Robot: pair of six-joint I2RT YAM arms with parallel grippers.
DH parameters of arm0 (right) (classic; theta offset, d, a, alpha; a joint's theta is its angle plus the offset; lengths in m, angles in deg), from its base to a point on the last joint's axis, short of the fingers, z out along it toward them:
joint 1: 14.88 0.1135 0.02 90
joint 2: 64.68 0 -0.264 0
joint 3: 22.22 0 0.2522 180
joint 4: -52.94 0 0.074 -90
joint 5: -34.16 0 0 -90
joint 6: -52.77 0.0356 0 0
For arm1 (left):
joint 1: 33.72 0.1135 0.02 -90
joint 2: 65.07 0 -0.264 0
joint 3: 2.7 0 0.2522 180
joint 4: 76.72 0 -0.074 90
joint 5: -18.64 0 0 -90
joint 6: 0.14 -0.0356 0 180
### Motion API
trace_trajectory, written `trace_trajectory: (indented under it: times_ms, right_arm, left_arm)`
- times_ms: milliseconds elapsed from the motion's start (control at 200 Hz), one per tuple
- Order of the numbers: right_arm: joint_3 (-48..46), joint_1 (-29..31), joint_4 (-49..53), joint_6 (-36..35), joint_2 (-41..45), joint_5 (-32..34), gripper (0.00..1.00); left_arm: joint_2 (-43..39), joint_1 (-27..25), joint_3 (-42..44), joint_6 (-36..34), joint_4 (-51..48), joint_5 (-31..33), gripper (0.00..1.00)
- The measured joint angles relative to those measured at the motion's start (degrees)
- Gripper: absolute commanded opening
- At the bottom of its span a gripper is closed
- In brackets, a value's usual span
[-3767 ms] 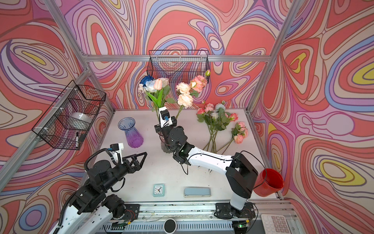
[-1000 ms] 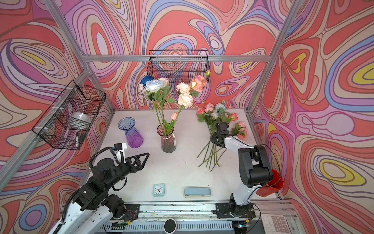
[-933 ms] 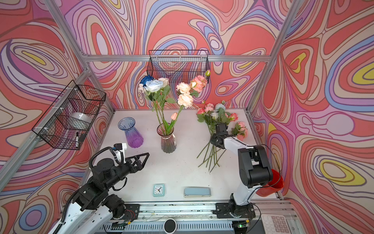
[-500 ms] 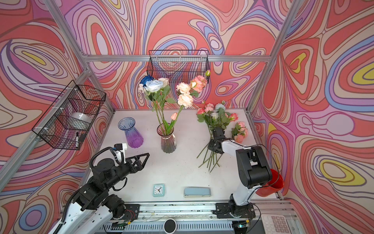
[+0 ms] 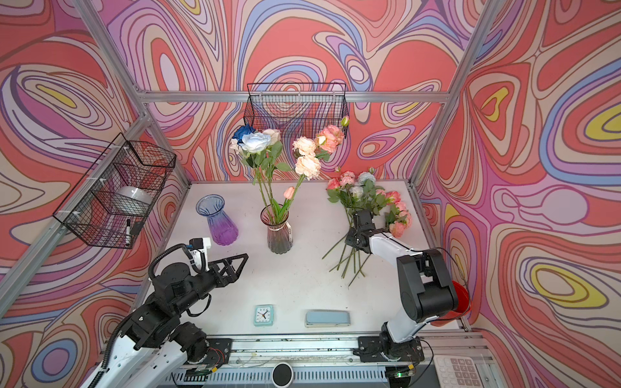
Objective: Arrange the flowers into the vase
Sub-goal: 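Close the right gripper on a pink rose stem in the bouquet, then lift the pink rose with the right gripper toward the left gripper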
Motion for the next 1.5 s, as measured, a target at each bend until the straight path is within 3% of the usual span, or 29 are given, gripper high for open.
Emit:
trace_trajectory:
  times_ms: [541, 741, 951, 1196, 1312, 1502]
  right_arm:
    - [-4.6, 8.2, -14.8, -9.3, 10.6, 17.4, 0.00]
    - [-5.0, 10.4, -15.8, -10.7, 20.0, 23.4, 0.00]
    - [-5.9, 12.5, -15.2, -9.6, 32.3, 25.4, 0.00]
    - [-7.2, 15.6, -14.6, -9.6, 46.9, 19.5, 0.00]
    - [-6.2, 15.7, -15.2, -9.9, 50.6, 11.3, 0.00]
    - [-1.9, 16.4, -17.5, -9.4, 47.9, -5.9, 0.00]
  left_arm:
    - [0.0, 0.0, 0.0, 0.0, 0.0, 0.0, 0.98]
    - [0.0, 0.0, -0.2, 0.0, 0.0, -0.8, 0.98]
    - [0.0, 0.0, -4.3, -0.8, -0.7, -1.8, 0.98]
    - [-0.8, 0.0, -12.7, -3.7, -1.5, -4.4, 0.99]
    - [-1.2, 0.0, -15.9, -5.2, -1.3, -6.8, 0.99]
    - [1.3, 0.0, -20.7, -7.1, 1.6, -13.8, 0.96]
